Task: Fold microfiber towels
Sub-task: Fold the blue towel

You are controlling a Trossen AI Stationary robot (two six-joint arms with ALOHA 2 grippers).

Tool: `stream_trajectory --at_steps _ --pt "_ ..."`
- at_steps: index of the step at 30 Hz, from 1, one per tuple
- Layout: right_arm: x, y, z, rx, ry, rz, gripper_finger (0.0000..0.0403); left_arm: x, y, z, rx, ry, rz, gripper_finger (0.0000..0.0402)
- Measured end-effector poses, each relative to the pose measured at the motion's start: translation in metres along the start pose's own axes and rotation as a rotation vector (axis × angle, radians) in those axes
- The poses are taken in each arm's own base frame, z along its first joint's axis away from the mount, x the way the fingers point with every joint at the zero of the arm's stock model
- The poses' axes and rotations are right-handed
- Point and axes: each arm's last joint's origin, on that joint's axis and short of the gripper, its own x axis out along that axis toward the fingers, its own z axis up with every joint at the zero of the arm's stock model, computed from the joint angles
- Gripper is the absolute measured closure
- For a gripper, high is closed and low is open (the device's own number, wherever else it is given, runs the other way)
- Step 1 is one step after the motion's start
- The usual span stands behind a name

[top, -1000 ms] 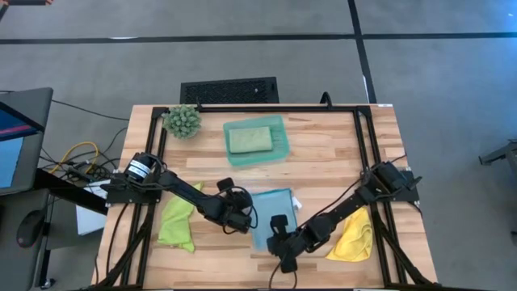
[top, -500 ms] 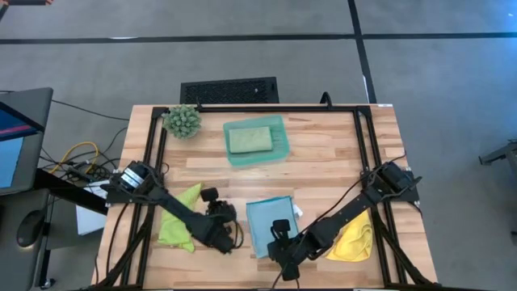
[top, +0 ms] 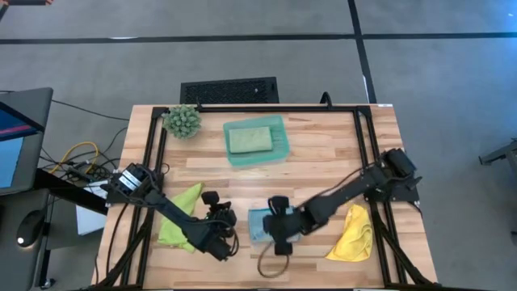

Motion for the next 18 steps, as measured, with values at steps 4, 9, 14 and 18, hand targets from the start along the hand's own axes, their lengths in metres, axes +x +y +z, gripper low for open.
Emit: stream_trajectory --at_steps 4,9,14,18 --pt "0.009 -0.022 0.006 -0.031 0.006 0.057 0.0387 0.000 0.000 0.001 -0.001 -0.003 -0.003 0.0397" --pt "0.020 -0.048 0.005 -0.026 0.032 0.042 0.0391 0.000 -0.003 0.003 0.003 -0.016 -0.019 0.0397" --pt "0.025 -0.067 0.003 -0.007 0.053 0.012 0.0389 0.000 -0.005 0.005 0.002 -0.030 -0.034 0.0397" --pt "0.030 -0.071 0.007 -0.027 0.028 0.047 0.0388 0.000 -0.005 0.005 0.001 -0.030 -0.034 0.0397"
